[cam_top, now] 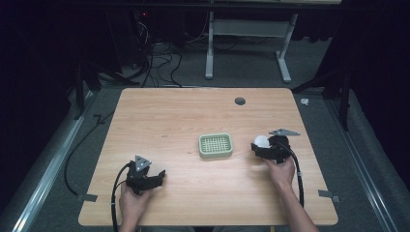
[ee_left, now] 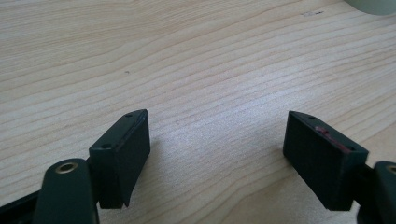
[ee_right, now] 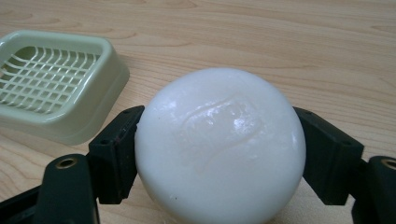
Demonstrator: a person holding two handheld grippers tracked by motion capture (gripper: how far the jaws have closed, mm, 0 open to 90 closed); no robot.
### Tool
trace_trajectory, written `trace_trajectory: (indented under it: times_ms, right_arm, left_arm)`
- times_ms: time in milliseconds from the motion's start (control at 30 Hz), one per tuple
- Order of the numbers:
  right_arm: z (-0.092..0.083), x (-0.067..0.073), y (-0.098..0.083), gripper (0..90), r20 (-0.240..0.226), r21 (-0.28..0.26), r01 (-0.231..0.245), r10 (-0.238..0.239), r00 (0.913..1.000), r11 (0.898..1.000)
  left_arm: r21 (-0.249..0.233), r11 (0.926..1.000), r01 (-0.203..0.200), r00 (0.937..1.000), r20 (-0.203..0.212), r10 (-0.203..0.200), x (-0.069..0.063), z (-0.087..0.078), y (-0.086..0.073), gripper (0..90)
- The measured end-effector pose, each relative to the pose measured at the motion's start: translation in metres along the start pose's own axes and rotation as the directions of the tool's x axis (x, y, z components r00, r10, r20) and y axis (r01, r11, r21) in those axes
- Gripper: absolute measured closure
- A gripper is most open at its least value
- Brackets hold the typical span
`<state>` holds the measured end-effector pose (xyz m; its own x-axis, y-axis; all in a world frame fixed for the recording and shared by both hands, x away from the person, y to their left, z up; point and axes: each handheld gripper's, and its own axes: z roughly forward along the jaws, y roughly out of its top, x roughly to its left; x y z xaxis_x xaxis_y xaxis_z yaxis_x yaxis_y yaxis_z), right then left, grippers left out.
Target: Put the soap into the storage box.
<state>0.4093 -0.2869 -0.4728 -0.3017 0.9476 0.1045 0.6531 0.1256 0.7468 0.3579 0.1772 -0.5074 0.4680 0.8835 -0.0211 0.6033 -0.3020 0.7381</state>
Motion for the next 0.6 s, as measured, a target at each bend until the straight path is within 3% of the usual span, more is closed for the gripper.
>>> trace_trajectory:
  times_ms: [600]
  right_arm:
    - [-0.02,0.007,0.004,24.3,-0.047,-0.032,0.01,-0.011,0.9988,0.999]
  left_arm:
    - [0.002,1.0,-0.002,1.0,0.0,0.002,0.0,0.0,0.0,23.5]
